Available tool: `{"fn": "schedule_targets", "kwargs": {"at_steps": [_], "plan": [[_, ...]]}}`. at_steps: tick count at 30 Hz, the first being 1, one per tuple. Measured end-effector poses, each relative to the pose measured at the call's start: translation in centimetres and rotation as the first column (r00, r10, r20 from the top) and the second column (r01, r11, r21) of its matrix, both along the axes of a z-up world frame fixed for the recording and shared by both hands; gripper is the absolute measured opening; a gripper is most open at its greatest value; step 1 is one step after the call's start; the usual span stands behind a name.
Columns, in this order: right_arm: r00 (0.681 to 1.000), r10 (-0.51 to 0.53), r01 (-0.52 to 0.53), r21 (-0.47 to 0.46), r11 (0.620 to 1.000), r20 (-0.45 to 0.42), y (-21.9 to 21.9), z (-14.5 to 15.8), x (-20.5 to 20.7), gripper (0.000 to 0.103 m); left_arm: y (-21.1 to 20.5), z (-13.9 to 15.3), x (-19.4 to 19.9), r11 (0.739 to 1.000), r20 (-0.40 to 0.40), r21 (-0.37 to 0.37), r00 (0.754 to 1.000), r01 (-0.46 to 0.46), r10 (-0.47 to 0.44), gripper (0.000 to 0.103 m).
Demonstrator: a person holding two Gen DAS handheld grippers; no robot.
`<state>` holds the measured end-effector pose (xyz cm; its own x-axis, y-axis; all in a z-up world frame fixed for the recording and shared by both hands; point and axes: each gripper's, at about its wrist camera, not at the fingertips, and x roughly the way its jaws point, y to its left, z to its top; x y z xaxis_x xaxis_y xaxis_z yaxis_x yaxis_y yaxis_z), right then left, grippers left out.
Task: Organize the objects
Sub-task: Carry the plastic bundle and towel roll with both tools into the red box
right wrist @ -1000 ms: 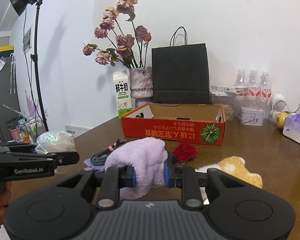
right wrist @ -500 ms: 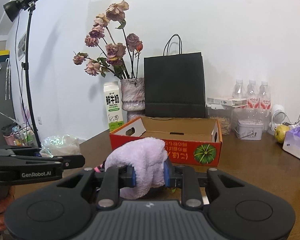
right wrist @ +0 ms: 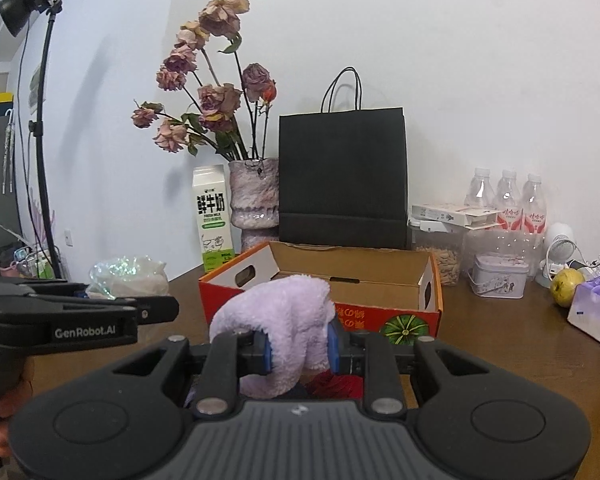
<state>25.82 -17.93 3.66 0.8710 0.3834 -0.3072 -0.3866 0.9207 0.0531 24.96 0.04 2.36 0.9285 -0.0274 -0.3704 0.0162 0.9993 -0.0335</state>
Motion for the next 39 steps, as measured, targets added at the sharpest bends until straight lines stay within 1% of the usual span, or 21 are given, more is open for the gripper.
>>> {"fn": "schedule_targets", "kwargs": {"at_steps": [9,19,25,39], "plan": [[1.0,-0.011,0.011,-0.008,1.0,0.002,0.5,0.5,3.2,0.024,-0.1,0.5,3.3,0.999,0.002,-0.023,1.0,-0.023,0.024,0.046],[0.999,-0.04,0.04,-0.004,0.999,0.008,1.3,1.0,7.3,0.024,-0.7,1.3,7.6,0.999,0.002,-0.02,0.999,-0.043,0.043,0.046],[0.998,-0.064,0.064,-0.004,0.998,0.005,1.9,1.2,9.9,0.024,-0.9,1.3,10.1,0.998,-0.02,-0.009,0.998,-0.056,0.056,0.046],[0.995,-0.096,0.096,-0.014,0.995,-0.029,3.4,0.5,14.8,0.024,-0.9,1.6,14.8,0.998,-0.025,-0.003,0.998,-0.061,0.061,0.046]]}}
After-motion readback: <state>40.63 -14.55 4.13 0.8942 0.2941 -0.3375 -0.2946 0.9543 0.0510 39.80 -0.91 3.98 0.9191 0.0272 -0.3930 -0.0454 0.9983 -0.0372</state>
